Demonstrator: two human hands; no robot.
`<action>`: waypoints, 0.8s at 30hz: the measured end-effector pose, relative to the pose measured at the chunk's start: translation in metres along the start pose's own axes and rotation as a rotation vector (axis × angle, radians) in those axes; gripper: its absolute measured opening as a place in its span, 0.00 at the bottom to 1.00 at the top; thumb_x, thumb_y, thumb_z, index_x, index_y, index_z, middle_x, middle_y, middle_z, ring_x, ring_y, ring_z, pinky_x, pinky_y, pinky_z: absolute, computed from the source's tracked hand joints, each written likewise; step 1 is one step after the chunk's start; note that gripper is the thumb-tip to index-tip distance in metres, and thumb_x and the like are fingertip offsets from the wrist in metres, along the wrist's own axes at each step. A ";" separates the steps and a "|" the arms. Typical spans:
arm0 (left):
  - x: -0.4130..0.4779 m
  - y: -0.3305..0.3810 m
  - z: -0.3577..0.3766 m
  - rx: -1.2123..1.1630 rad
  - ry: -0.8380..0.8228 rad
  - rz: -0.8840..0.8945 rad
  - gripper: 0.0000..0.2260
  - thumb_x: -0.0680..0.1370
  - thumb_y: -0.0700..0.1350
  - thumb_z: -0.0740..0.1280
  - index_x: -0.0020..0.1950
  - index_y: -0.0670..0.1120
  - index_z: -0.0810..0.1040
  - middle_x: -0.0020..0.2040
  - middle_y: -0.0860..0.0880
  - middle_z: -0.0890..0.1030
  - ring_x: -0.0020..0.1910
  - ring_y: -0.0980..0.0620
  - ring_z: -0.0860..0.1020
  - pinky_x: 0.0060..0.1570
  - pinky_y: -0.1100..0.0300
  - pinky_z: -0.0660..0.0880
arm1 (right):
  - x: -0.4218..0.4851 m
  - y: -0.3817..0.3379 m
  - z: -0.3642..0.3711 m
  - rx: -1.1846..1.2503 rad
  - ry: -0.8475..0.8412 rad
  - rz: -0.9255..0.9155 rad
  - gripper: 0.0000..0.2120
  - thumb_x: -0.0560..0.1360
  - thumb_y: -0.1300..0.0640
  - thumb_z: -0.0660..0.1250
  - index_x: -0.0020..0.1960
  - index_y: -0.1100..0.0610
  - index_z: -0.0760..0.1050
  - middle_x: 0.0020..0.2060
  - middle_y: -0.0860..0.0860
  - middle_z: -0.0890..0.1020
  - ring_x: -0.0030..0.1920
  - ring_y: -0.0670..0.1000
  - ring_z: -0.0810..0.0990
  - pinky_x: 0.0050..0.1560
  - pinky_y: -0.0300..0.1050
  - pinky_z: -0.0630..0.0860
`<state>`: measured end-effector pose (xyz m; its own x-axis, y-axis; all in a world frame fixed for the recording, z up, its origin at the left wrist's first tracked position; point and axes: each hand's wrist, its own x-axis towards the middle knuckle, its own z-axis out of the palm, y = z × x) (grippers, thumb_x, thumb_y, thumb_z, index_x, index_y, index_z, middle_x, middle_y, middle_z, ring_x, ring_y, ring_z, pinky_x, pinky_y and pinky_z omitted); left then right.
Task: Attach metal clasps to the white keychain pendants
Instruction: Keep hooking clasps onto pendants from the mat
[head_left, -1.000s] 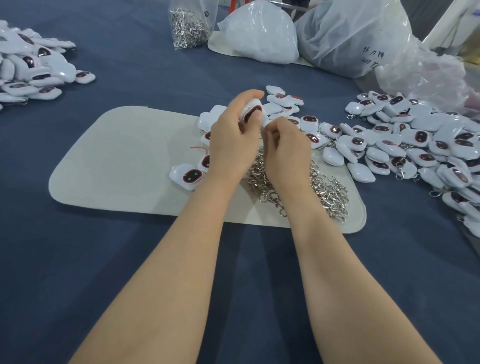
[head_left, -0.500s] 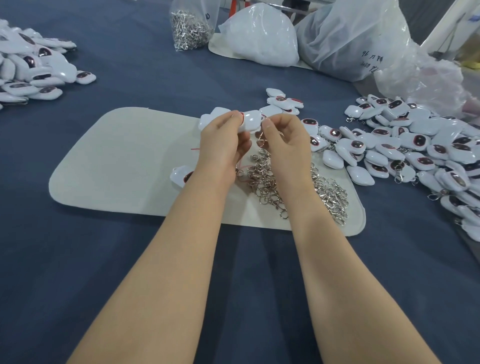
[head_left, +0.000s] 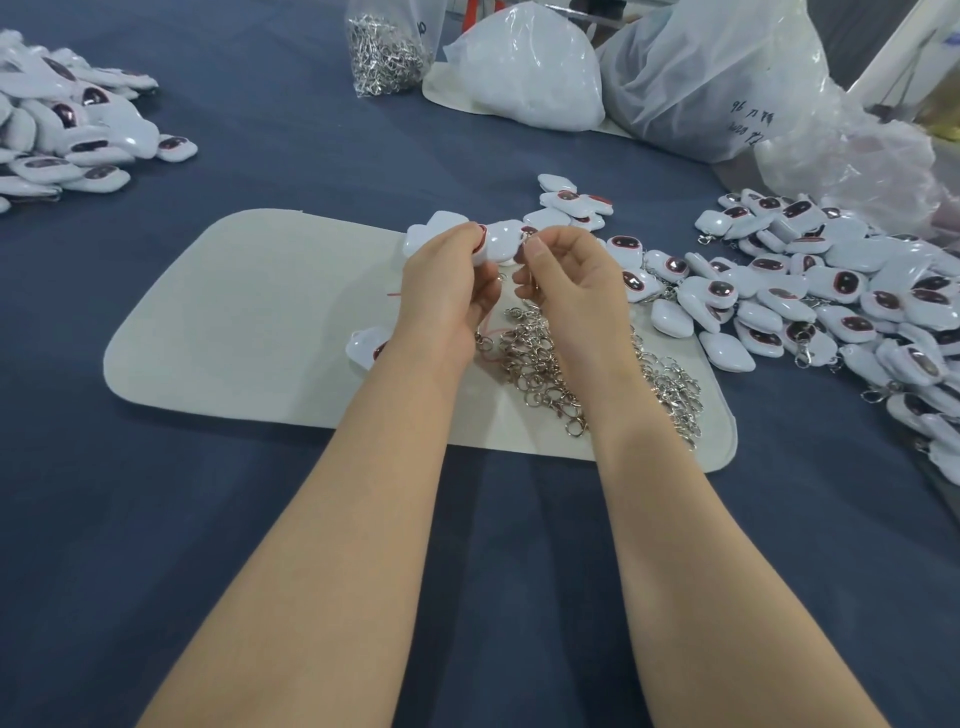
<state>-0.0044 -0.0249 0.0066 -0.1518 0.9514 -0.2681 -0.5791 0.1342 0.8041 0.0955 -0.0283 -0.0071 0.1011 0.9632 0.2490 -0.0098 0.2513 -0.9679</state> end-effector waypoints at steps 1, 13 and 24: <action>0.000 0.000 0.001 0.011 -0.004 0.006 0.09 0.79 0.40 0.61 0.40 0.48 0.73 0.33 0.51 0.73 0.26 0.58 0.70 0.27 0.68 0.71 | 0.000 0.000 0.000 -0.013 0.005 -0.007 0.04 0.78 0.63 0.63 0.46 0.58 0.73 0.38 0.50 0.78 0.34 0.41 0.78 0.39 0.35 0.75; -0.002 -0.005 0.006 0.402 0.072 0.397 0.11 0.79 0.42 0.62 0.61 0.47 0.76 0.59 0.48 0.78 0.56 0.48 0.78 0.58 0.55 0.75 | 0.001 0.001 -0.003 -0.261 -0.012 0.029 0.05 0.78 0.61 0.62 0.44 0.56 0.72 0.35 0.48 0.78 0.31 0.41 0.73 0.38 0.35 0.71; -0.004 -0.012 0.008 0.573 -0.014 0.615 0.02 0.79 0.42 0.63 0.50 0.49 0.73 0.45 0.54 0.77 0.45 0.54 0.76 0.46 0.63 0.72 | 0.004 0.005 -0.005 -0.323 0.030 0.078 0.05 0.79 0.60 0.61 0.47 0.60 0.73 0.33 0.48 0.77 0.30 0.43 0.72 0.35 0.36 0.70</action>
<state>0.0098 -0.0284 0.0022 -0.2953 0.9038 0.3097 0.1003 -0.2930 0.9508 0.1013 -0.0235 -0.0109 0.1417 0.9739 0.1774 0.2969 0.1292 -0.9461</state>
